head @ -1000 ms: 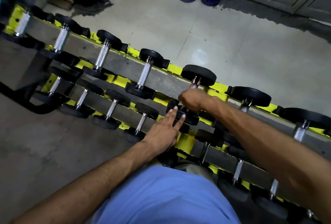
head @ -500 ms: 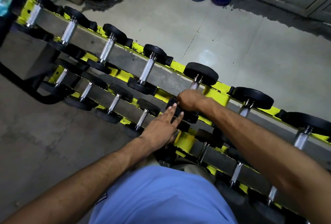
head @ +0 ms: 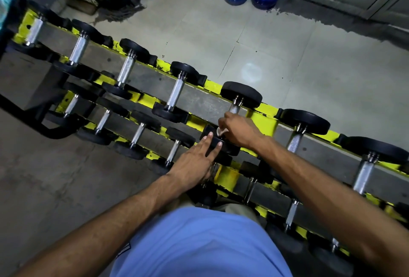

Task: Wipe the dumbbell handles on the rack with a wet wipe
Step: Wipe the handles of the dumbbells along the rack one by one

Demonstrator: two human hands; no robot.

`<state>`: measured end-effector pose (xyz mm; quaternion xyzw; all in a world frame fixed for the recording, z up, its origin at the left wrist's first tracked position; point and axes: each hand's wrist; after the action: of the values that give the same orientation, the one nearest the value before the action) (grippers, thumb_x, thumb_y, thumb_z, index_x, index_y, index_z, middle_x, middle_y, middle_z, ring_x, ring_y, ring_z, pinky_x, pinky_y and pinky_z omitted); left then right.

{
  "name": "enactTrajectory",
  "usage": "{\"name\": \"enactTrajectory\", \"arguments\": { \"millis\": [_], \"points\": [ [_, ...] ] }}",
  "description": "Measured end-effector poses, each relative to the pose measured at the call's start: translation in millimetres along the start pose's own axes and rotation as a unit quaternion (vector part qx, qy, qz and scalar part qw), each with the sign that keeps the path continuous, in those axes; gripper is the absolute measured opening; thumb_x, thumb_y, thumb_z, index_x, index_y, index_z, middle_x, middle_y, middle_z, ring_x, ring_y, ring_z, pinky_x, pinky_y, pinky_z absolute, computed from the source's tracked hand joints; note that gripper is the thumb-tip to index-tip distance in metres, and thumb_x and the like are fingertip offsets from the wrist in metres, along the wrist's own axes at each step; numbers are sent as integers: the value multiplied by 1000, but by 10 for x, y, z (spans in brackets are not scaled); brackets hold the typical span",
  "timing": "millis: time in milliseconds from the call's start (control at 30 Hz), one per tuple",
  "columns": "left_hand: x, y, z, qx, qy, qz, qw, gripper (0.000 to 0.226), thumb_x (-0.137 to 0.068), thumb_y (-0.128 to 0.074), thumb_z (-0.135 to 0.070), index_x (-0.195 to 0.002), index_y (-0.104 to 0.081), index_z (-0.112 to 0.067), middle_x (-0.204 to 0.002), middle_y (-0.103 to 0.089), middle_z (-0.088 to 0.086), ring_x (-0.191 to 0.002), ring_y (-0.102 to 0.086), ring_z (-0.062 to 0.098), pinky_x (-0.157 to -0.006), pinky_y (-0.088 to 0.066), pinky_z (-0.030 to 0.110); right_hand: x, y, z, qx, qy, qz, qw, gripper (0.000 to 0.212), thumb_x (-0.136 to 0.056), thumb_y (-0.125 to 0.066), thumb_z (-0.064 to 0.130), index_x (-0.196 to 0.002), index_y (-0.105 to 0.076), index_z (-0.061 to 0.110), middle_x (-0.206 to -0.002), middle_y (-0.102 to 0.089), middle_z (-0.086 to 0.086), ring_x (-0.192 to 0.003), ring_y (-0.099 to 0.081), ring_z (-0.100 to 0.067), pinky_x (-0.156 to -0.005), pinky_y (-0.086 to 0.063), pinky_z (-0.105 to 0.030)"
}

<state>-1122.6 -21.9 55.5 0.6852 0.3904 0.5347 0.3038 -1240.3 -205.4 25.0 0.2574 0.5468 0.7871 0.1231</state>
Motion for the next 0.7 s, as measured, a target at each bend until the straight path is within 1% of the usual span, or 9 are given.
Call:
{"name": "enactTrajectory", "arguments": {
  "millis": [67,133,233,333,400,500,600,633,700],
  "points": [
    [4,-4,22,-1,-3,-3,1000,82,-105,-48,-22,-168,4,-17,-170,19,25,-162,-1,35,-129,-22,47,130,-170,6,-60,-88,-21,994,12,-85,-63,23,-95,-57,19,-97,-64,-7,-88,-64,-34,-59,-38,-33],
    [-5,1,36,-3,-6,-2,1000,81,-105,-48,-22,-168,4,-16,-170,18,25,-162,-2,36,-128,-24,48,246,-328,31,-166,-187,-48,967,10,-85,-65,18,-91,-56,18,-92,-69,-8,-84,-64,-32,-60,-39,-34],
    [-27,23,37,-6,-11,1,1000,77,-106,-45,-23,-168,0,-15,-170,17,27,-161,-4,37,-127,-26,48,277,-471,43,-351,-314,-61,880,13,-85,-72,14,-82,-60,18,-81,-68,0,-75,-61,-20,-61,-40,-30],
    [-42,65,53,-12,-11,-1,1000,77,-105,-45,-23,-168,-1,-15,-170,15,27,-161,-6,37,-127,-27,48,102,-620,-72,-516,-369,-78,769,3,-75,-69,17,-77,-69,15,-78,-73,-2,-78,-69,-28,-69,-53,-36],
    [-35,84,56,-13,-11,-1,1000,76,-105,-44,-24,-168,-1,-16,-171,14,27,-161,-6,36,-127,-27,47,12,-737,-131,-599,-386,-111,693,13,-78,-66,13,-85,-75,19,-85,-75,-5,-77,-68,-28,-75,-56,-41],
    [-9,101,31,-16,-11,-5,1000,75,-106,-43,-25,-168,-2,-15,-171,13,26,-161,-7,35,-126,-27,46,23,-594,-33,-693,-394,-112,593,27,-95,-51,-3,-109,-71,9,-89,-69,-9,-72,-62,-20,-61,-57,-29],
    [-13,92,12,-12,-12,-11,1000,75,-106,-43,-25,-168,-3,-14,-171,12,28,-161,-7,35,-126,-25,43,-120,-390,-150,-778,-380,-114,486,29,-101,-34,0,-101,-63,6,-71,-62,-7,-49,-54,-13,-47,-50,-24],
    [-15,84,9,-12,-13,-13,1000,75,-106,-43,-25,-168,-3,-14,-171,12,28,-161,-7,36,-126,-25,42,-205,-324,-206,-808,-381,-122,432,32,-102,-30,3,-100,-62,4,-68,-66,-9,-50,-60,-15,-50,-54,-28],
    [-17,74,5,-13,-13,-12,1000,74,-106,-43,-25,-168,-3,-14,-171,12,28,-161,-8,36,-126,-25,41,-388,-219,-289,-854,-359,-141,349,36,-105,-29,13,-102,-64,4,-78,-74,-11,-65,-70,-23,-72,-57,-40]
  ]
}}
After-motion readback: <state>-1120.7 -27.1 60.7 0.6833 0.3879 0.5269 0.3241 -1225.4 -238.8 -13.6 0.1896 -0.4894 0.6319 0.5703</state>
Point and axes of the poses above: each hand's wrist, its own x-axis away from the middle knuckle, its own y-axis out of the back of the hand, z = x × y
